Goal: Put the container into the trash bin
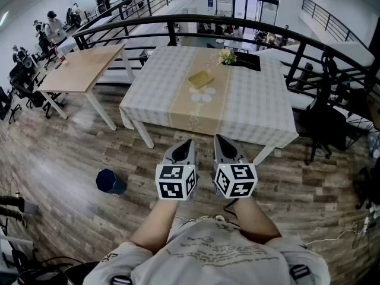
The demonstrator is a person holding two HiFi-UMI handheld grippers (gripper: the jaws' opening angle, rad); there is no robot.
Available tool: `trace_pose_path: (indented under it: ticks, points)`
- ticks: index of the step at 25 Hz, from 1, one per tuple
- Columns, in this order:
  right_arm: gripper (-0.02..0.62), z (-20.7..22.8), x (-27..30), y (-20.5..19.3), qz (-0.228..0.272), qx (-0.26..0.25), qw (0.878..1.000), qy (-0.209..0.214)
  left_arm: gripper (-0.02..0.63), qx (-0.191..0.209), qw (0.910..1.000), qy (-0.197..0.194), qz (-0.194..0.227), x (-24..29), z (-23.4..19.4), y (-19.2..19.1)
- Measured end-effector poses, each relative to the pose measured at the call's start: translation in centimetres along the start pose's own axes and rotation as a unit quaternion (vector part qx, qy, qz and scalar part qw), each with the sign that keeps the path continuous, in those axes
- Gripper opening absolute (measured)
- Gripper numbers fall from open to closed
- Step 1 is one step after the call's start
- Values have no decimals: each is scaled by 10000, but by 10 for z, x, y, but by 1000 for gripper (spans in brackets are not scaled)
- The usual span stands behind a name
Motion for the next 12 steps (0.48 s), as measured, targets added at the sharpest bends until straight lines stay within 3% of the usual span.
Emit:
trace_pose_path:
  ticks: [12]
  points:
    - [2, -12, 20, -10, -199, 190, 9996, -60, 3, -1, 10000, -36, 4, 1, -28, -6]
Point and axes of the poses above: the fingertips, and each gripper's own axes: x forward along the fingers, z to its right, y out of its top, the point moved 6 cm from there along -x, backward along the fingers, and after that the axes turned 3 degrees about -z, right-handed, at the moved point
